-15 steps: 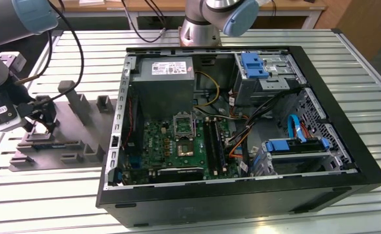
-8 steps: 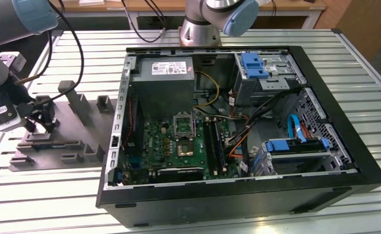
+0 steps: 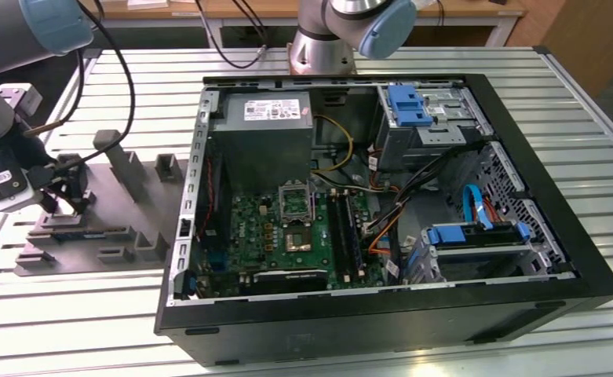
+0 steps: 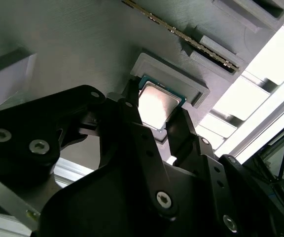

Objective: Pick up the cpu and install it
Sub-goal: 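Pick up the cpu and move it towards the insertion slot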

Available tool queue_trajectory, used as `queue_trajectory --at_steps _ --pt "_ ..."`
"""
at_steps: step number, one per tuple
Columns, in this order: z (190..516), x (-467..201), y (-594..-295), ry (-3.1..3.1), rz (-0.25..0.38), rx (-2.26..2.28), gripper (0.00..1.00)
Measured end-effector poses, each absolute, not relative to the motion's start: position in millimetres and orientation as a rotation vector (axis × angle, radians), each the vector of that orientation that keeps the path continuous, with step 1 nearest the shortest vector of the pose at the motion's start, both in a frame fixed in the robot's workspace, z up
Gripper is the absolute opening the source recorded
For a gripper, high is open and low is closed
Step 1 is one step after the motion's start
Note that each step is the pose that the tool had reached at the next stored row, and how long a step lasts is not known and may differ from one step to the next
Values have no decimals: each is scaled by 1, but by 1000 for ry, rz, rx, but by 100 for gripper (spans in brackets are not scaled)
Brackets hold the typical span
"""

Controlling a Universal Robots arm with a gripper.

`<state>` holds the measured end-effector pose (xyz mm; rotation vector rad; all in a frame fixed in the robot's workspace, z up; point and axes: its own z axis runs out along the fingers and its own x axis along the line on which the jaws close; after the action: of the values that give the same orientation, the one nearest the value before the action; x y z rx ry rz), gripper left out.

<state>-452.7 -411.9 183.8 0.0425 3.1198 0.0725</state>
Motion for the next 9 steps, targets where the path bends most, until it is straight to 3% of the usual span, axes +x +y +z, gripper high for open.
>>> queue_trajectory --at_steps 9 --pt "186 -453 -412 3120 73 43 47"
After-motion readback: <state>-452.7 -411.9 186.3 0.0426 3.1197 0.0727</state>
